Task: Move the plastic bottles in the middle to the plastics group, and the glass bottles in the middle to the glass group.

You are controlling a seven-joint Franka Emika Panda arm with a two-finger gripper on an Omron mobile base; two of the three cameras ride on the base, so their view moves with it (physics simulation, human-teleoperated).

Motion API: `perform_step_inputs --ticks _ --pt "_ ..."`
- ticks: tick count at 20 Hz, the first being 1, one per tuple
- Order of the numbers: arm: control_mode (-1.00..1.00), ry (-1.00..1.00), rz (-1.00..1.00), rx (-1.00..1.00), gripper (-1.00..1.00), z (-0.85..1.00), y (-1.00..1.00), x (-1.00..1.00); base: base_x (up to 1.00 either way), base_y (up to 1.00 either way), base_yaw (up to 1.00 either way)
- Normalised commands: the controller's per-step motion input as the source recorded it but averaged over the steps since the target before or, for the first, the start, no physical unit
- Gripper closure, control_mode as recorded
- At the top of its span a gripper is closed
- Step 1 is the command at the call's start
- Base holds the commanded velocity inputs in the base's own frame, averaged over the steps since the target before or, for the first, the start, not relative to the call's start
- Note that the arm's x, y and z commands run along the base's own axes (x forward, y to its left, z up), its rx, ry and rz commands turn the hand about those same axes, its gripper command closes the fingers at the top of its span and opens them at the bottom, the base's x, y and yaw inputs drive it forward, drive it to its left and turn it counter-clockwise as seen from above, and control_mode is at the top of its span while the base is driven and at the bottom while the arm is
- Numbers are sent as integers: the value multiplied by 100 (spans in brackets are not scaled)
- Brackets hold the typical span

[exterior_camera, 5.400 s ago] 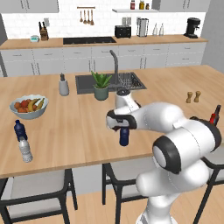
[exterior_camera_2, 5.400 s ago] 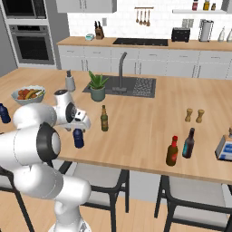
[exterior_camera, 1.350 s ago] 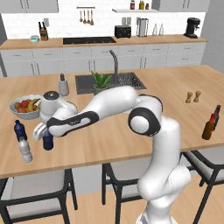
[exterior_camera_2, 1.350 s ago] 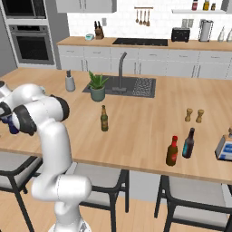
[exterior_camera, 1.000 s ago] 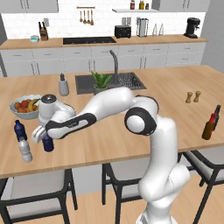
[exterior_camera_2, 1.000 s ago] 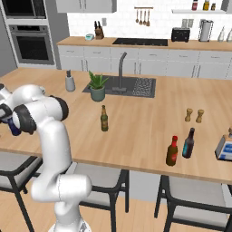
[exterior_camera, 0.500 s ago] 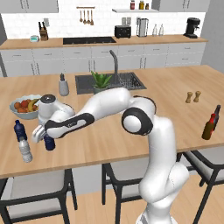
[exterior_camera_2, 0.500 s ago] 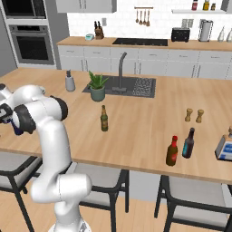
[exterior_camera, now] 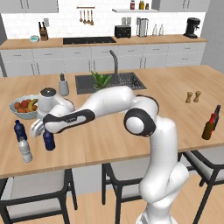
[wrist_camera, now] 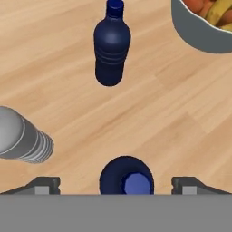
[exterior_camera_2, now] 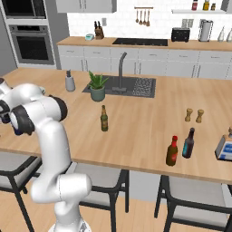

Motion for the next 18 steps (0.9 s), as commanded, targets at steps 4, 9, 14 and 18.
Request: perform_step_inputs --ticks 4,9,14,18 --pt "-100 0 -6 1 -100 46 -43 -19 0 0 0" --pt "-100 0 -9 0 -100 21 -77 -46 0 0 0" --pt "-100 0 -14 0 -100 23 -82 -26 0 0 0" --pt "-100 0 -17 0 -100 26 -82 -14 0 0 0"
